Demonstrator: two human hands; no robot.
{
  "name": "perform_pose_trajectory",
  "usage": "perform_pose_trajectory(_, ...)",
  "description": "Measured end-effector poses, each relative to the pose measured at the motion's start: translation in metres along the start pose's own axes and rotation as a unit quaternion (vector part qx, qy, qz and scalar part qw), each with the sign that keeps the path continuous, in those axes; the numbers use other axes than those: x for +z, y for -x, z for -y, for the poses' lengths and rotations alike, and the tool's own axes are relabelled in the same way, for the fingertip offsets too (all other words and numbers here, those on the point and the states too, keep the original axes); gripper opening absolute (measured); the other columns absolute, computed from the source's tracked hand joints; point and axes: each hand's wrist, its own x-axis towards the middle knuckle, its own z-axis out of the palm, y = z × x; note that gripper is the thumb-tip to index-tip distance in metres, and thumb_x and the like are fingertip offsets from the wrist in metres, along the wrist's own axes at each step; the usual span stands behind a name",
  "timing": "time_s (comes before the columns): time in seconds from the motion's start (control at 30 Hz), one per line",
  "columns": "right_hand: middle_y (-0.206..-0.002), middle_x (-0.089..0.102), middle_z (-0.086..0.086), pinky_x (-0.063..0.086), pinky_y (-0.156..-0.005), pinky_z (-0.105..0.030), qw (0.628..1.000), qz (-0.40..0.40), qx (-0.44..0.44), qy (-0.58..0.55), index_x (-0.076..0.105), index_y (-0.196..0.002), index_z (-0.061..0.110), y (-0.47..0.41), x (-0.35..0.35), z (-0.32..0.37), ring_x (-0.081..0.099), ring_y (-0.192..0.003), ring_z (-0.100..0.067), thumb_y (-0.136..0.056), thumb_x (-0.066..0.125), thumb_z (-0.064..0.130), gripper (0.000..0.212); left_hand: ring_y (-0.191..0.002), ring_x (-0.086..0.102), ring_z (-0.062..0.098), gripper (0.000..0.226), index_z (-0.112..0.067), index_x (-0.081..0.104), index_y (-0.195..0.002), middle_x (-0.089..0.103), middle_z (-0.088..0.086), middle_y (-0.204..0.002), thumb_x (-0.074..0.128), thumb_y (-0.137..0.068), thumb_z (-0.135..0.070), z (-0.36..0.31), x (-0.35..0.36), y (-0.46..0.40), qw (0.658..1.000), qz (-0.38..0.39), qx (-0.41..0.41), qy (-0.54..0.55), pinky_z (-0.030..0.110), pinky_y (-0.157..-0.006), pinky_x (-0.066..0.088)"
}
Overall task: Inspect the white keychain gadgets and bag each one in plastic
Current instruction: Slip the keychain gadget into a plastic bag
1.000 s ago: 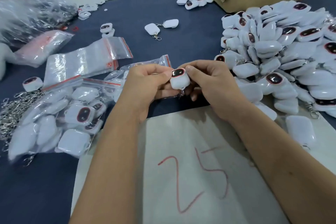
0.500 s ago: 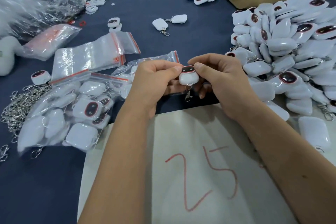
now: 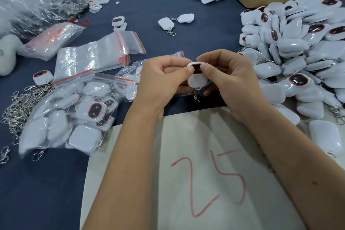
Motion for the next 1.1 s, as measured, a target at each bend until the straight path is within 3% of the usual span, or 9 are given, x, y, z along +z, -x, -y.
perform_pose_trajectory(0.17, -0.092, 0.079, -0.005, 0.057, -0.063, -0.024, 1.0, 0.001, 0.002, 0.006, 0.076, -0.108, 0.009, 0.0, 0.001, 0.0, 0.071, -0.075, -0.015, -0.099, 0.067, 0.007, 0.013, -0.076, 0.077, 0.035, 0.009, -0.005, 0.078, -0.094, 0.078, 0.016, -0.081, 0.072, -0.091, 0.001, 0.003, 0.004, -0.002, 0.998, -0.029, 0.035, -0.031, 0.043, -0.065, 0.064)
perform_pose_trajectory(0.37, -0.094, 0.079, -0.005, 0.058, -0.066, -0.025, 1.0, -0.01, 0.004, 0.016, 0.077, -0.106, 0.008, 0.0, 0.003, 0.001, 0.072, -0.08, -0.014, -0.099, 0.067, 0.006, 0.012, -0.082, 0.077, 0.031, 0.008, -0.009, 0.079, -0.095, 0.078, 0.011, -0.084, 0.078, -0.088, -0.005, 0.007, 0.009, -0.006, 0.992, -0.065, 0.065, -0.091, 0.051, -0.075, 0.064)
perform_pose_trajectory(0.53, -0.094, 0.078, -0.007, 0.058, -0.067, -0.028, 0.999, -0.029, 0.016, 0.015, 0.075, -0.102, 0.009, -0.001, 0.003, 0.003, 0.071, -0.079, -0.014, -0.099, 0.066, 0.004, 0.011, -0.083, 0.077, 0.024, 0.014, -0.009, 0.078, -0.1, 0.079, 0.007, -0.088, 0.078, -0.088, -0.004, 0.007, 0.009, -0.006, 0.99, -0.047, 0.085, -0.104, 0.047, -0.078, 0.065)
perform_pose_trajectory(0.7, -0.088, 0.077, -0.002, 0.058, -0.069, -0.031, 0.998, -0.057, 0.018, 0.032, 0.075, -0.098, 0.01, -0.002, 0.002, 0.005, 0.069, -0.076, -0.012, -0.097, 0.07, 0.007, 0.007, -0.068, 0.074, 0.009, 0.027, -0.01, 0.074, -0.104, 0.079, 0.001, -0.089, 0.085, -0.081, -0.002, 0.009, 0.012, -0.005, 0.988, -0.011, 0.088, -0.129, 0.024, -0.065, 0.059)
perform_pose_trajectory(0.8, -0.087, 0.077, -0.002, 0.059, -0.071, -0.035, 0.997, -0.075, 0.02, 0.029, 0.075, -0.098, 0.01, -0.001, 0.001, 0.006, 0.071, -0.077, -0.014, -0.097, 0.067, 0.007, 0.008, -0.071, 0.075, 0.013, 0.016, -0.008, 0.074, -0.1, 0.078, 0.003, -0.082, 0.081, -0.086, -0.005, 0.013, 0.027, -0.003, 0.988, -0.029, 0.094, -0.121, 0.031, -0.068, 0.062)
perform_pose_trajectory(0.97, -0.094, 0.078, -0.009, 0.061, -0.081, -0.062, 0.99, -0.13, 0.049, -0.009, 0.075, -0.097, 0.014, -0.001, 0.002, 0.006, 0.074, -0.089, -0.034, -0.092, 0.065, 0.012, 0.011, -0.077, 0.077, 0.022, 0.013, -0.014, 0.075, -0.1, 0.078, 0.006, -0.082, 0.079, -0.088, -0.012, 0.02, 0.06, 0.003, 0.991, -0.107, 0.047, -0.065, 0.048, -0.079, 0.062)
perform_pose_trajectory(1.1, -0.085, 0.077, -0.005, 0.062, -0.078, -0.052, 0.984, -0.169, 0.056, -0.026, 0.076, -0.09, 0.018, -0.002, 0.004, 0.005, 0.073, -0.079, -0.026, -0.079, 0.065, 0.019, 0.015, -0.08, 0.077, 0.023, 0.018, -0.012, 0.078, -0.101, 0.079, 0.006, -0.086, 0.083, -0.085, -0.017, 0.022, 0.067, 0.002, 0.993, -0.114, 0.022, -0.035, 0.049, -0.079, 0.063)
